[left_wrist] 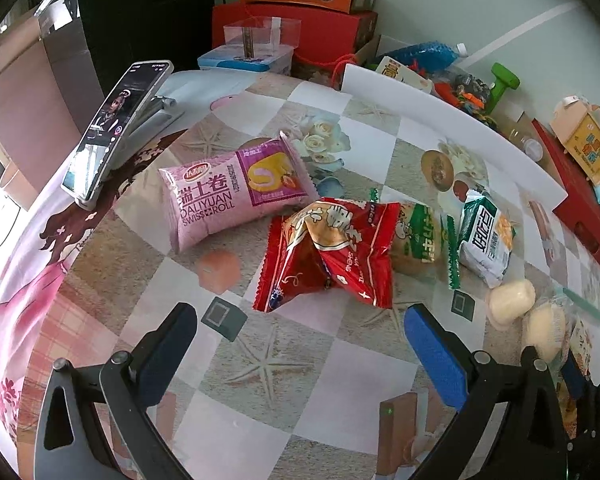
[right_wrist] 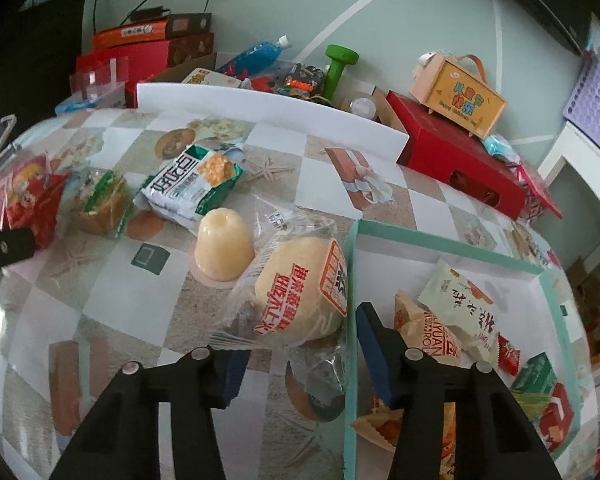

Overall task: Organize snacks
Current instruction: 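Close the right gripper on the clear bag holding the round bun, then grasp the red 'nice' bag with the left gripper while the right lifts the bun bag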

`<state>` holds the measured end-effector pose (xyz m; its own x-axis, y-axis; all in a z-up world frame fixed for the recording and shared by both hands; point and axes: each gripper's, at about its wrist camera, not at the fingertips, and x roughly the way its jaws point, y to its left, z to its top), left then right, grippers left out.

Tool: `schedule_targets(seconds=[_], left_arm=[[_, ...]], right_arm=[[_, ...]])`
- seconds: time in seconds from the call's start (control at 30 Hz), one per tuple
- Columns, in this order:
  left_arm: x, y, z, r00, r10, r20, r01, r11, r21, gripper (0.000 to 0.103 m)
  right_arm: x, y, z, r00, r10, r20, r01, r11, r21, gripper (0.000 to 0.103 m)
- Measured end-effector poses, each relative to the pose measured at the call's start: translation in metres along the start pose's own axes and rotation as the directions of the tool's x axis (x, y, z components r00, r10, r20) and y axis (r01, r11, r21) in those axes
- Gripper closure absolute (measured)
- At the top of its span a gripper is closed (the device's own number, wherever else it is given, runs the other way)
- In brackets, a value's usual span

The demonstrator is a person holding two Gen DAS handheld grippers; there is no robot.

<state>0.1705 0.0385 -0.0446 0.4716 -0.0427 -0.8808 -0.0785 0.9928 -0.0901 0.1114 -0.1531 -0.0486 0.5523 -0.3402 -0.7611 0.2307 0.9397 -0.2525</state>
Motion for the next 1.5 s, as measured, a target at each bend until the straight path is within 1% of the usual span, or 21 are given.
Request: schedule_targets(seconds=[0.13, 0.3, 0.37, 0.43, 0.57, 0.73, 0.87, 0.97, 1.03, 1.17, 1.23, 1.37, 1.4, 1.47, 1.5], left_arm=[[0.001, -0.001, 0.000, 1.000, 0.005, -0.004, -0.005, 1.000, 0.002, 0.000], [0.001, -0.004, 0.001, 1.000, 0.000, -0.002, 0.000, 1.000, 0.008, 0.000], [0.001, -0.005, 0.001, 1.000, -0.001, -0.003, 0.001, 1.000, 0.008, 0.000], [0.003, -0.005, 0.001, 1.000, -0.002, -0.006, 0.003, 1.000, 0.008, 0.000], [0.003, -0.005, 0.002, 1.000, -0.005, -0.006, 0.005, 1.000, 0.007, 0.000], [0.003, -0.004, 0.003, 1.000, -0.009, 0.000, 0.009, 1.000, -0.001, 0.000], [0.002, 0.001, 0.006, 1.000, -0.024, 0.017, 0.024, 0.999, -0.025, 0.000], [0.003, 0.003, 0.011, 0.998, -0.042, 0.047, 0.044, 0.998, -0.041, 0.000], [0.004, 0.002, 0.014, 0.997, -0.036, 0.063, 0.038, 0.999, -0.036, 0.000], [0.013, -0.004, 0.020, 0.996, -0.008, 0.093, 0.008, 1.000, 0.007, 0.000], [0.021, -0.006, 0.022, 0.996, -0.003, 0.085, 0.001, 1.000, 0.023, 0.000], [0.026, -0.005, 0.025, 0.995, 0.001, 0.103, -0.003, 1.000, 0.017, 0.000], [0.026, -0.005, 0.026, 0.994, 0.001, 0.108, -0.003, 1.000, 0.022, 0.002], [0.026, -0.006, 0.027, 0.993, 0.013, 0.119, -0.017, 0.999, 0.033, 0.010], [0.026, -0.007, 0.027, 0.993, 0.014, 0.121, -0.019, 0.999, 0.038, 0.022]], right_arm=[[-0.003, -0.005, 0.001, 1.000, 0.027, 0.007, -0.027, 0.999, 0.020, 0.055], [-0.006, -0.018, 0.002, 0.996, 0.094, 0.014, -0.095, 0.992, 0.080, 0.059], [-0.009, -0.024, 0.003, 0.991, 0.134, 0.026, -0.136, 0.985, 0.108, 0.065], [-0.011, -0.026, 0.004, 0.984, 0.175, 0.028, -0.177, 0.975, 0.132, 0.065], [-0.011, -0.025, 0.004, 0.980, 0.195, 0.026, -0.197, 0.971, 0.132, 0.065], [-0.016, -0.031, 0.005, 0.962, 0.271, 0.047, -0.275, 0.947, 0.169, 0.065], [-0.017, -0.029, 0.005, 0.961, 0.273, 0.047, -0.277, 0.947, 0.164, 0.065], [-0.016, -0.027, 0.005, 0.962, 0.272, 0.038, -0.274, 0.949, 0.155, 0.065], [-0.015, -0.026, 0.005, 0.962, 0.271, 0.035, -0.274, 0.950, 0.149, 0.065], [-0.012, -0.026, 0.005, 0.961, 0.276, 0.031, -0.278, 0.949, 0.149, 0.065], [-0.012, -0.026, 0.005, 0.960, 0.279, 0.029, -0.280, 0.948, 0.151, 0.065], [-0.011, -0.026, 0.006, 0.959, 0.282, 0.028, -0.282, 0.947, 0.151, 0.065], [-0.011, -0.027, 0.006, 0.959, 0.282, 0.027, -0.283, 0.947, 0.151, 0.065], [-0.011, -0.026, 0.006, 0.959, 0.282, 0.027, -0.283, 0.947, 0.151, 0.065], [-0.011, -0.026, 0.006, 0.959, 0.283, 0.026, -0.283, 0.947, 0.152, 0.065]])
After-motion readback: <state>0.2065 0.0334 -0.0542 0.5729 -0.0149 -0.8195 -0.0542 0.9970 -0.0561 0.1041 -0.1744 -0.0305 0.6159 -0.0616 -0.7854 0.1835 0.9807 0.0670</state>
